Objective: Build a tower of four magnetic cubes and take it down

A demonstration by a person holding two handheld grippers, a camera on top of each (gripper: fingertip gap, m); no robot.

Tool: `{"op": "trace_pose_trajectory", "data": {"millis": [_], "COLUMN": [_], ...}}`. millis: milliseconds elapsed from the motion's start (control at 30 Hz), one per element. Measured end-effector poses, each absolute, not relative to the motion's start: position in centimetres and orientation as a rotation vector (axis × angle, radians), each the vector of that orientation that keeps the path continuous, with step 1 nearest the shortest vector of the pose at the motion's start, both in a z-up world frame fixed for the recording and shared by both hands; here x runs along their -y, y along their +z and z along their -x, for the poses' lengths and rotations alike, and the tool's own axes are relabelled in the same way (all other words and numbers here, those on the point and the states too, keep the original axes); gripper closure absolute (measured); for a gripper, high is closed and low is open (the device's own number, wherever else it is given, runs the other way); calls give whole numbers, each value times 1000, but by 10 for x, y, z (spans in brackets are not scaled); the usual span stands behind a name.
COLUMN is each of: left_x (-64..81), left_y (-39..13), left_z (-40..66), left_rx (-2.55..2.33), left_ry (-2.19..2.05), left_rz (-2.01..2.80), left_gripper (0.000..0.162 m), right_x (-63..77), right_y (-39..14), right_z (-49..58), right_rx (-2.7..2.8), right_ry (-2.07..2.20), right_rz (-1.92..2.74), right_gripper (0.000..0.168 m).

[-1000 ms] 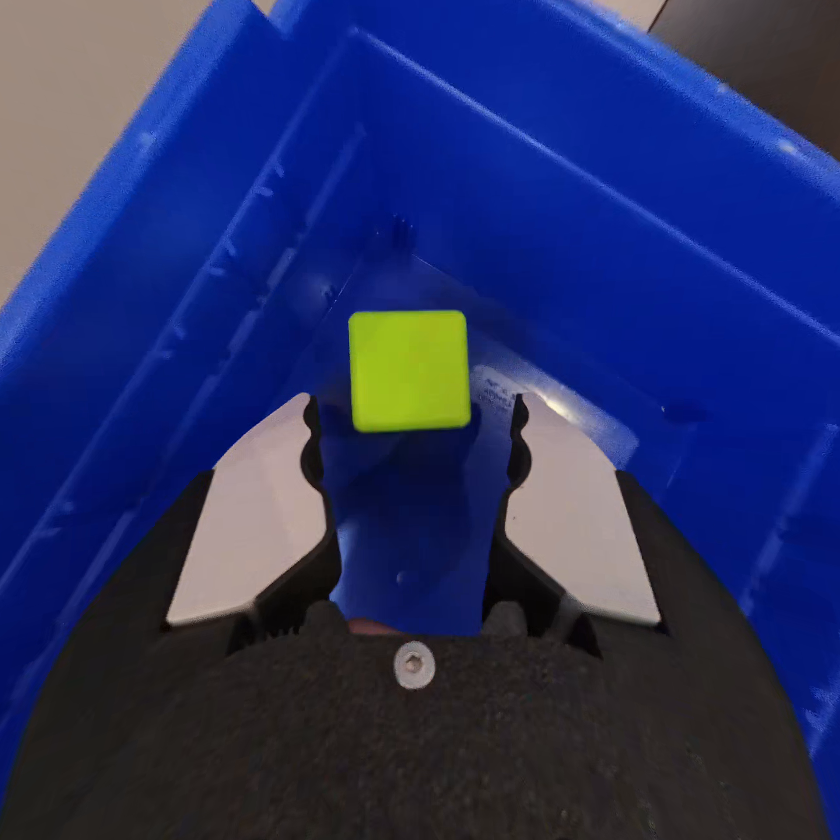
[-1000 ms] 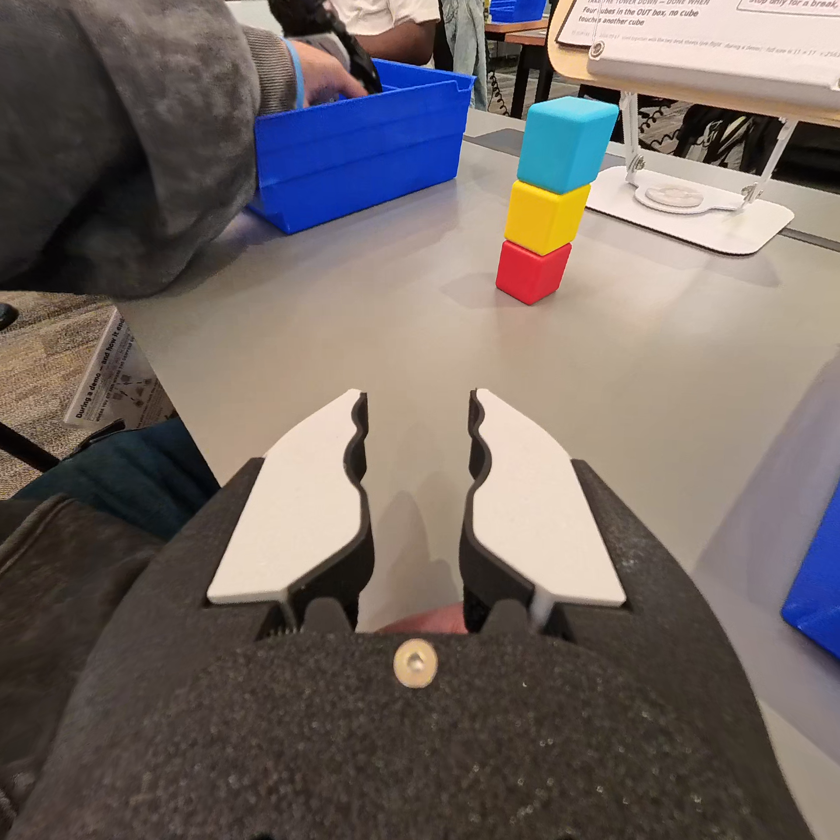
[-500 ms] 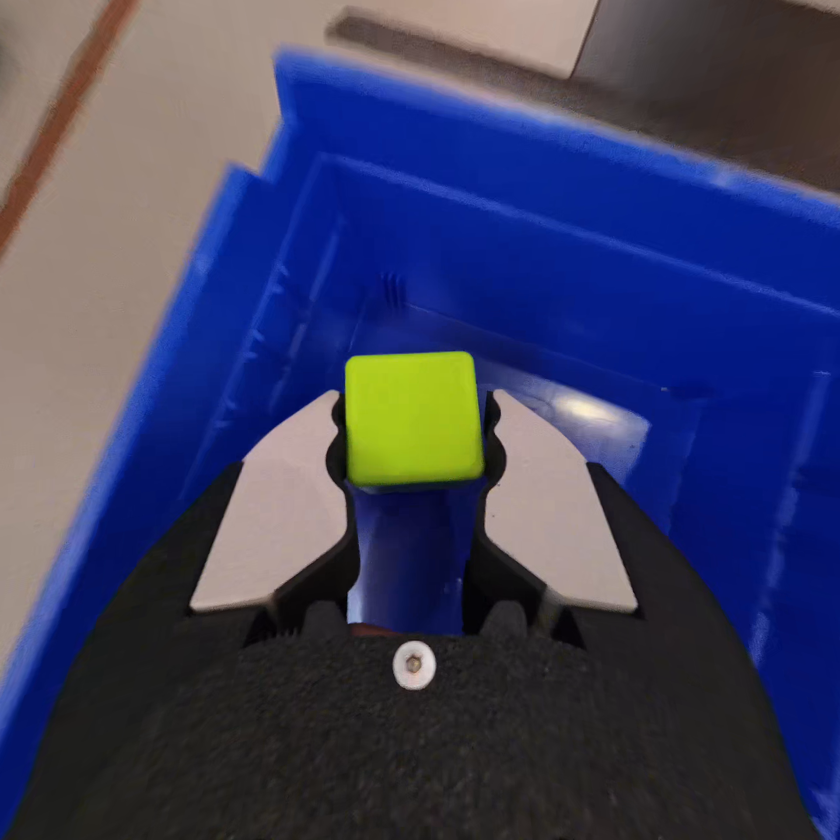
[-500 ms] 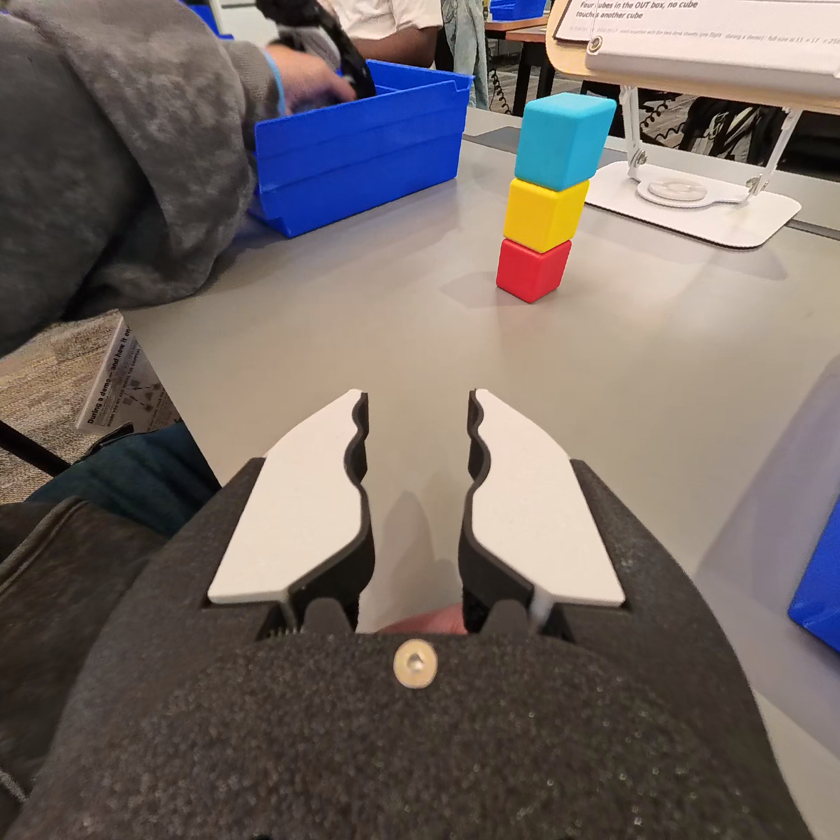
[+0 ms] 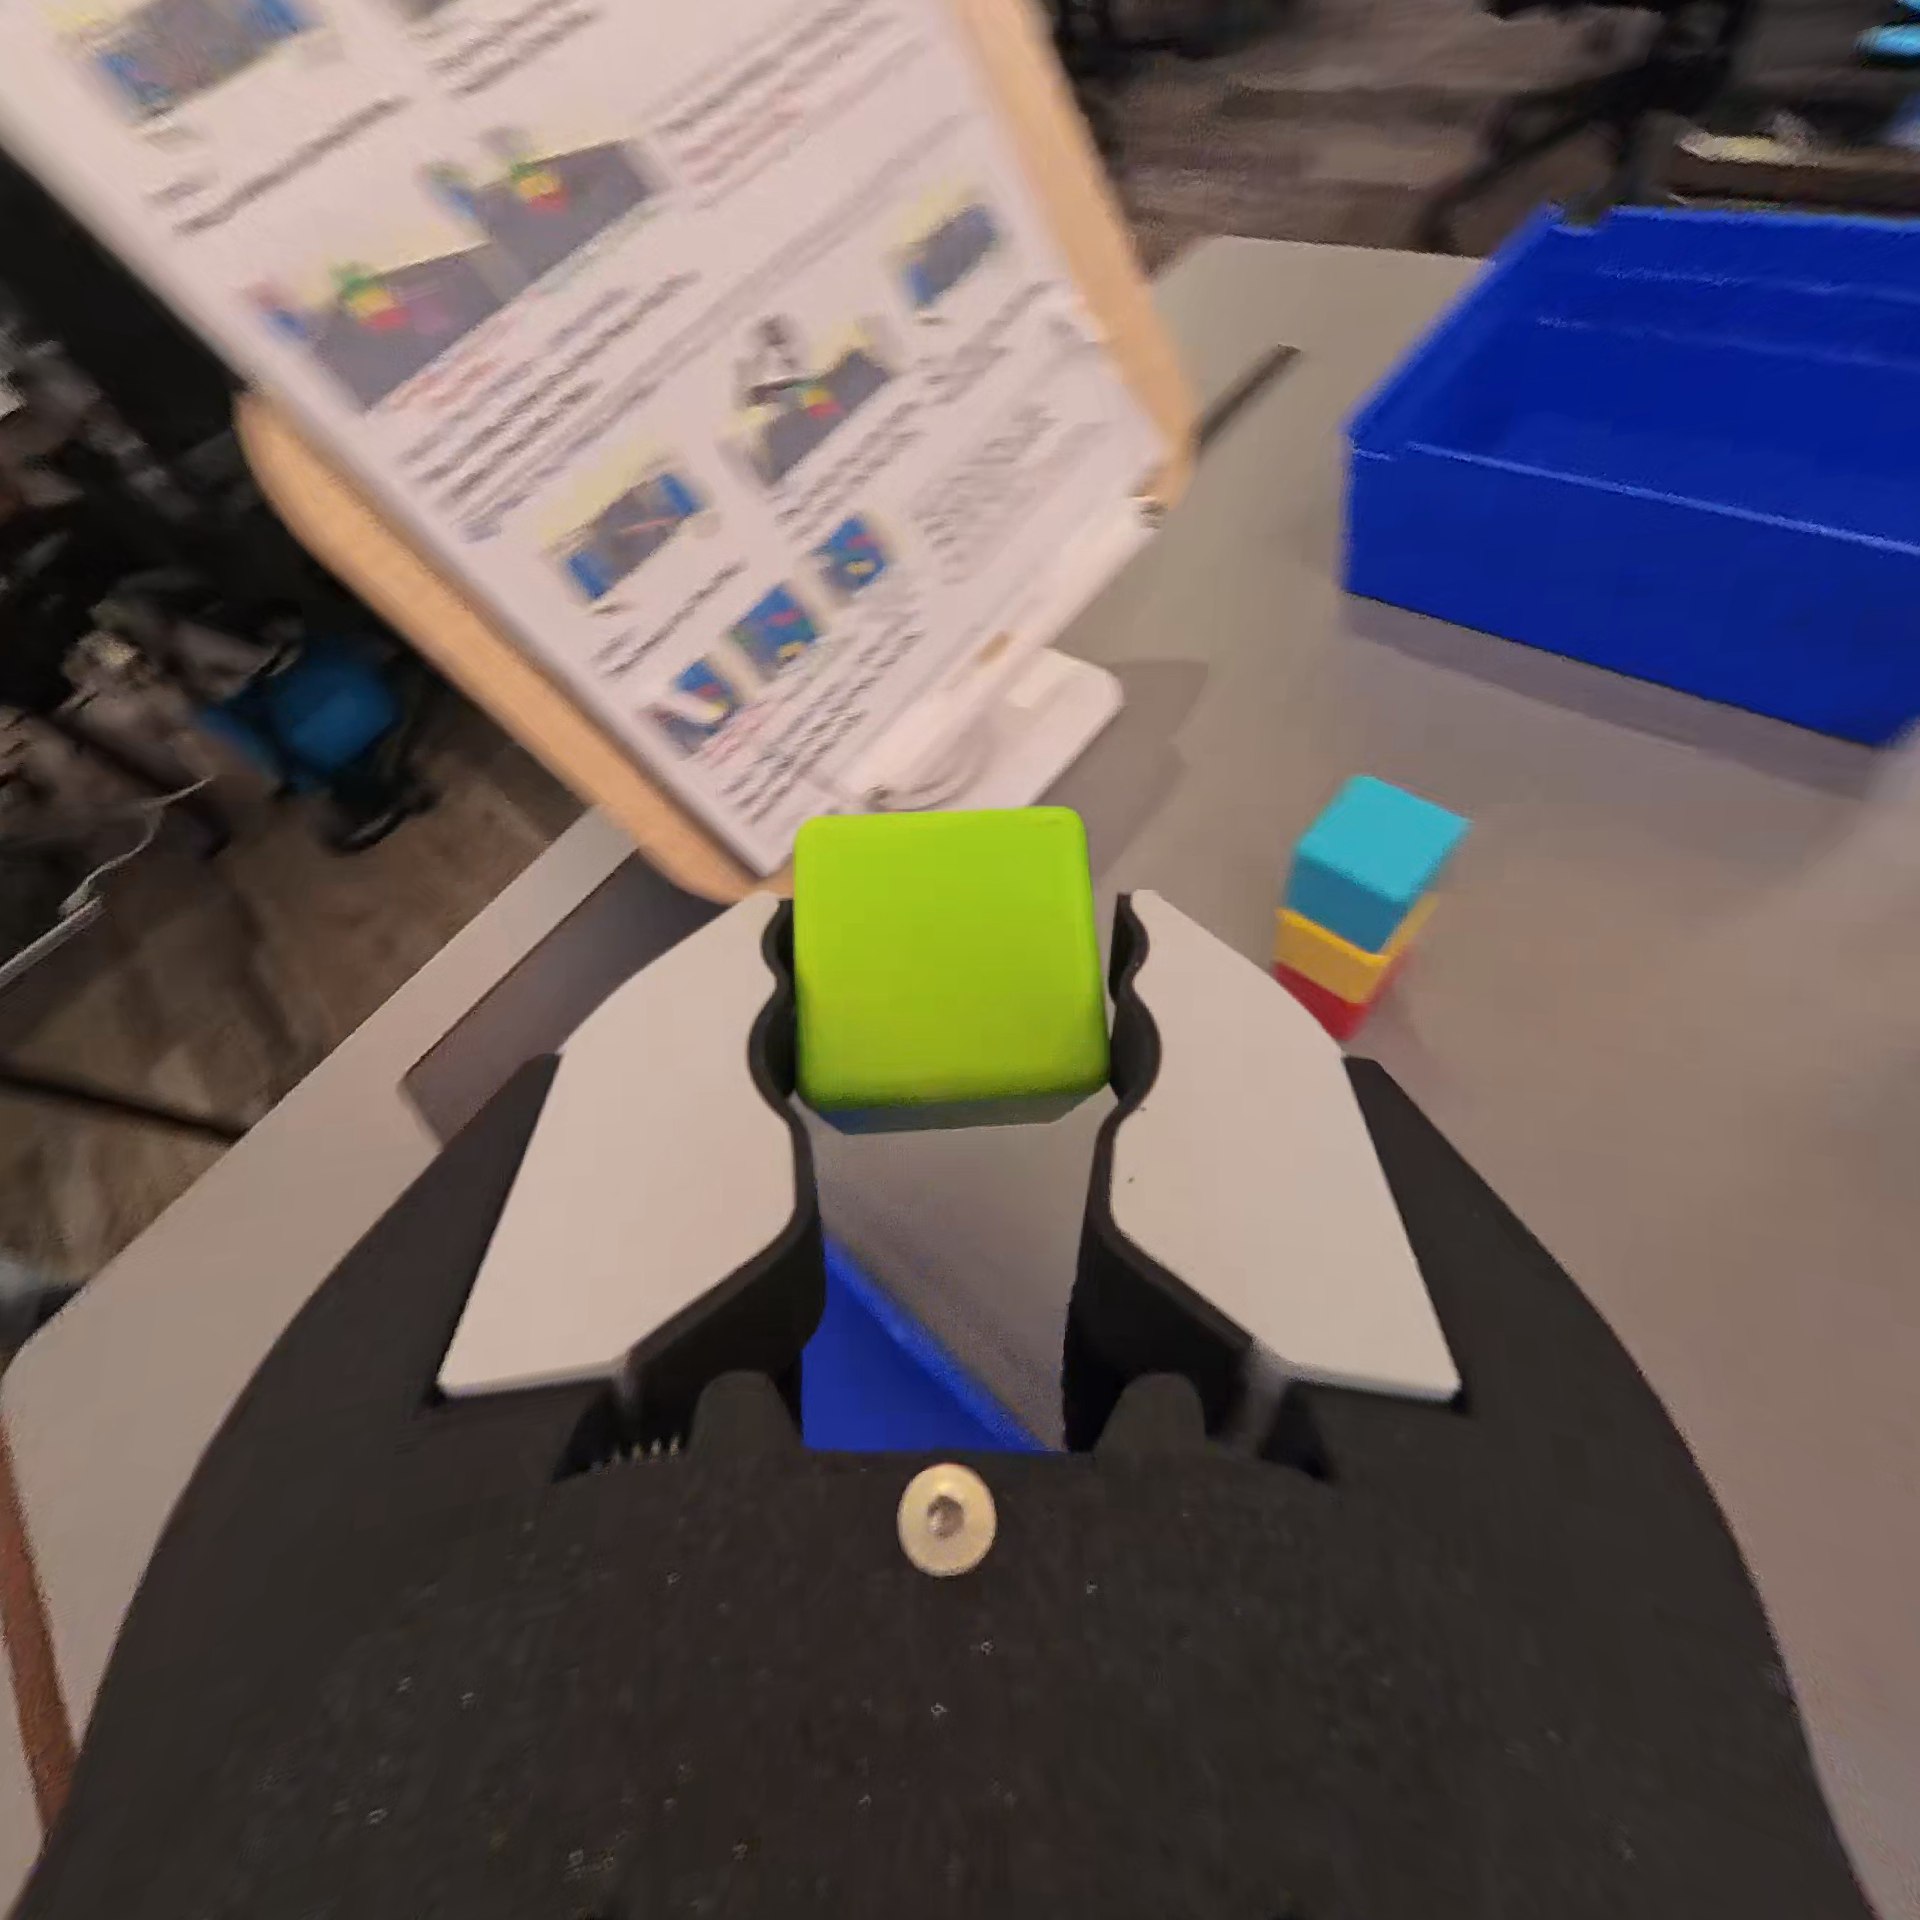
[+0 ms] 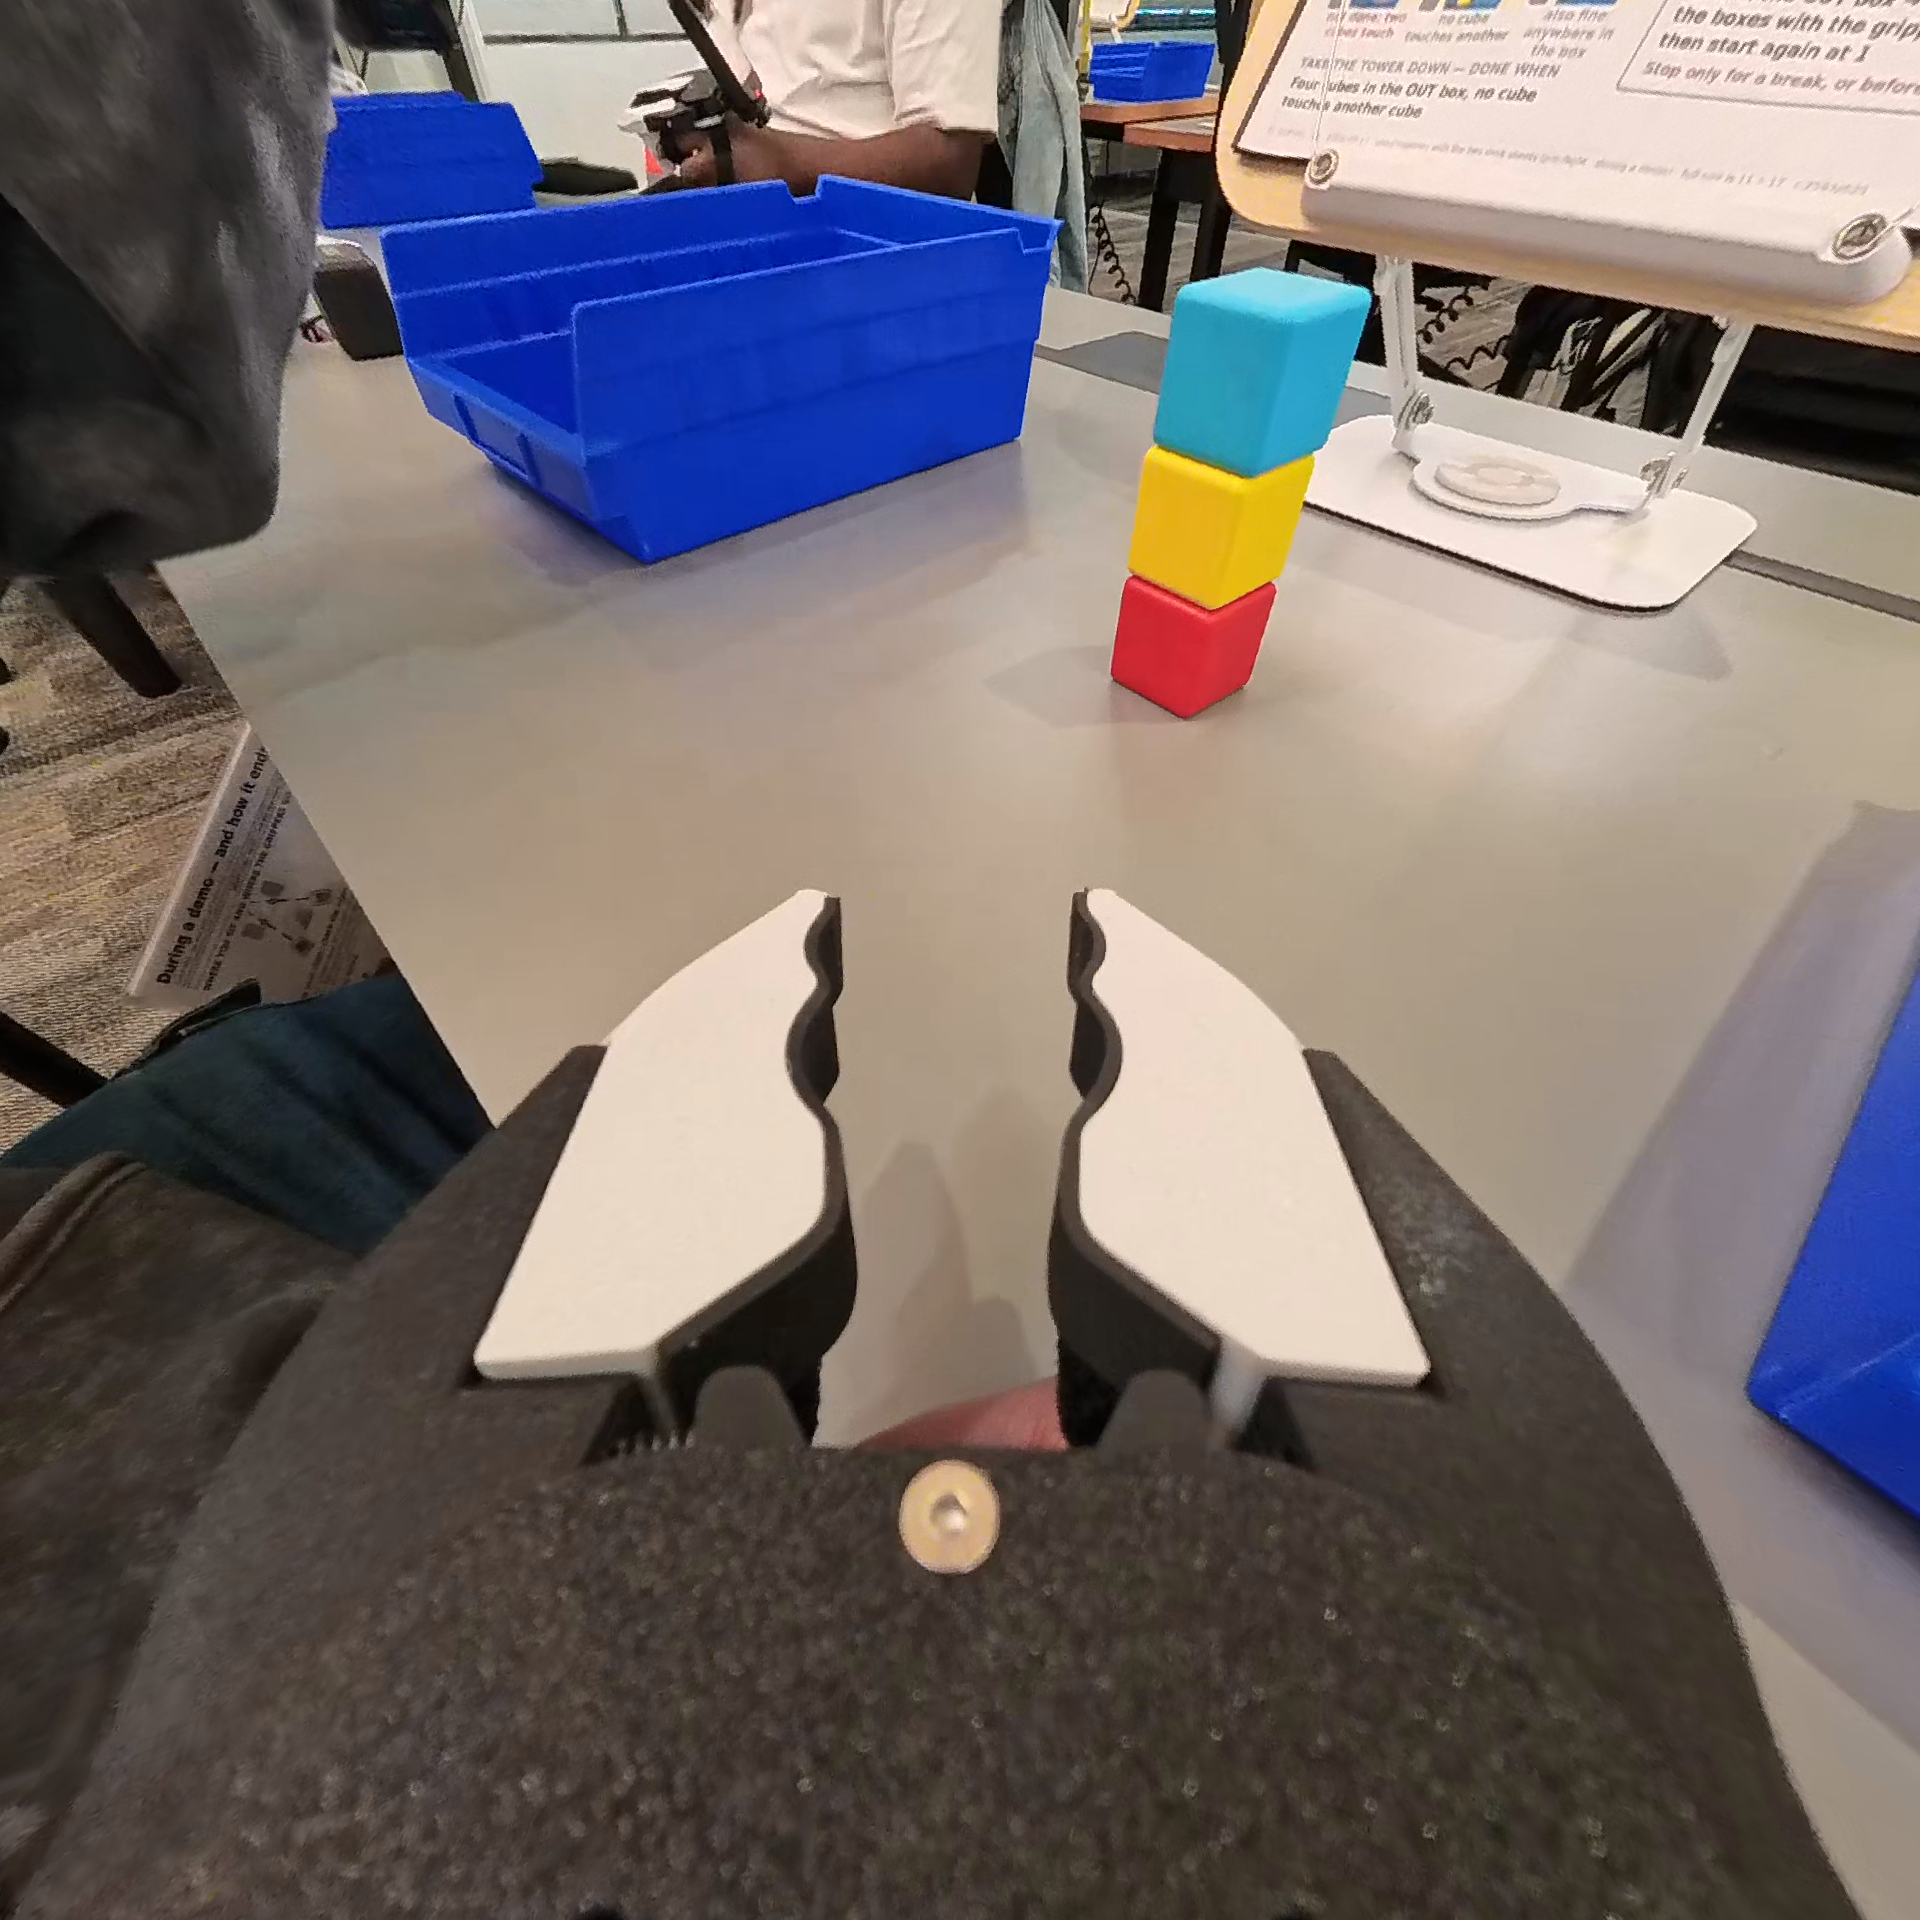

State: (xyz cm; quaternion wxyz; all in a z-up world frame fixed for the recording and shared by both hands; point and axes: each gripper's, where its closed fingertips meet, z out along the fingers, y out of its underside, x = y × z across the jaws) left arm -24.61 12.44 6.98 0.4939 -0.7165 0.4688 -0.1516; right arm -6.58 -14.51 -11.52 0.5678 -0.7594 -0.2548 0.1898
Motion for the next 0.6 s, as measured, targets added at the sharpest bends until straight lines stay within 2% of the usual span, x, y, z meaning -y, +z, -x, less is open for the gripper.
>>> {"op": "trace_pose_trajectory", "data": {"millis": [167, 367, 600], "left_x": [-77, -62, -64], "left_y": [52, -2, -34], "left_z": [181, 137, 99], "left_rx": [-1497, -1894, -2084], "left_ry": [-465, -400, -434], "left_rz": [1682, 1772, 1768], "left_gripper": [105, 105, 105], "right_x": [144, 144, 144], "right_y": [-116, -117, -119], "right_z": [65, 66, 67], "right_rx": [595, 600, 618], "right_ry": [450, 448, 431], "right_rz": [1788, 1789, 1790], "right_gripper": [126, 126, 127]}}
